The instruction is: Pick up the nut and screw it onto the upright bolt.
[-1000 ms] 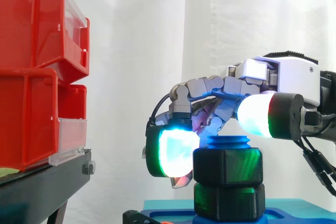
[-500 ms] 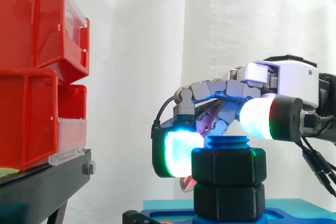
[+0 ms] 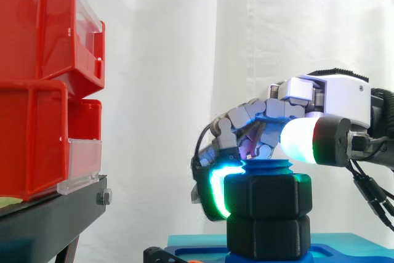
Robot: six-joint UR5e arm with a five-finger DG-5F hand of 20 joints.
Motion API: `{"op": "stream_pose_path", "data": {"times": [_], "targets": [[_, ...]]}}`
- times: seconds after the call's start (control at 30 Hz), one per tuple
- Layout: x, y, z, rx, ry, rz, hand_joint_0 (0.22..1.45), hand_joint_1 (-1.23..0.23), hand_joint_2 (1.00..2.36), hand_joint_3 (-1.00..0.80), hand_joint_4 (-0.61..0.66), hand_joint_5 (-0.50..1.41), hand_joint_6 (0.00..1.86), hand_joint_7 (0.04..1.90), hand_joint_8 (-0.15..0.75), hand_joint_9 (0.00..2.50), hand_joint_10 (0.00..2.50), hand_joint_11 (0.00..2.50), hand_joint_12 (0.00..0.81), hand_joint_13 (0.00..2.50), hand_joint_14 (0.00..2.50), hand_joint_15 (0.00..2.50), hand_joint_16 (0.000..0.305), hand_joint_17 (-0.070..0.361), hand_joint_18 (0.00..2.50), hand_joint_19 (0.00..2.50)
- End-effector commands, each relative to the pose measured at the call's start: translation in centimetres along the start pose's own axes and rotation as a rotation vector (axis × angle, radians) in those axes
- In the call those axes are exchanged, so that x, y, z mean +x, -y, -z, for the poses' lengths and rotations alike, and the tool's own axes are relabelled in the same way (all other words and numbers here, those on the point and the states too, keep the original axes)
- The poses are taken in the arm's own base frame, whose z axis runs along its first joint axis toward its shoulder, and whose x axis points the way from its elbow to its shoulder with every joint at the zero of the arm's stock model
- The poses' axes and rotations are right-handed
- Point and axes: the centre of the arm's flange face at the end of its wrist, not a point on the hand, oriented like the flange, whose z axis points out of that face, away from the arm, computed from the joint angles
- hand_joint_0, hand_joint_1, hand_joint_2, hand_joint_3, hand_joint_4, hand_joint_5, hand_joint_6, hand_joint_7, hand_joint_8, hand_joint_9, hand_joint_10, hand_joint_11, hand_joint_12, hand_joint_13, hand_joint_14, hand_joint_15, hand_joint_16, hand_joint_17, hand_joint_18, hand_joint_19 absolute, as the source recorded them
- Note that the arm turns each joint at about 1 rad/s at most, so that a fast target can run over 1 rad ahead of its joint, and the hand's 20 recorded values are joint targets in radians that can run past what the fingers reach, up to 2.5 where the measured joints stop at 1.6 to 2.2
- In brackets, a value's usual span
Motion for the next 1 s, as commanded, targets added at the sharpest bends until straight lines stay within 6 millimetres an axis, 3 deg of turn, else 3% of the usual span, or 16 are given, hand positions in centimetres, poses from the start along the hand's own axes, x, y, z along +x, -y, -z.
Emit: {"op": "stream_pose_path", "data": {"times": [0.0,0.33,0.47,0.97], "targets": [[-0.1,0.2,0.1,0.002,0.000,0.001,0.54,-0.18,1.00,-0.50,0.14,0.05,0.64,1.19,0.248,1.32,0.00,0.00,0.194,0.88,0.00,0.00,0.023,0.052,0.67,0.17],[-0.1,0.4,0.3,0.005,0.000,0.001,0.54,-0.17,1.00,-0.50,0.13,0.05,0.63,1.23,0.256,1.34,0.00,0.00,0.192,0.91,0.00,0.00,0.023,0.051,0.69,0.19],[-0.2,0.4,0.3,0.003,0.003,0.003,0.53,-0.15,1.00,-0.50,0.17,0.04,0.50,1.40,0.266,1.28,0.00,0.00,0.211,0.85,0.00,0.00,0.026,0.058,0.63,0.18],[-1.8,0.6,-0.5,-0.020,0.014,0.012,0.53,-0.14,1.00,-0.50,0.21,-0.03,0.51,1.14,0.263,1.13,0.00,0.00,0.237,0.78,0.00,0.00,0.029,0.064,0.57,0.18]]}}
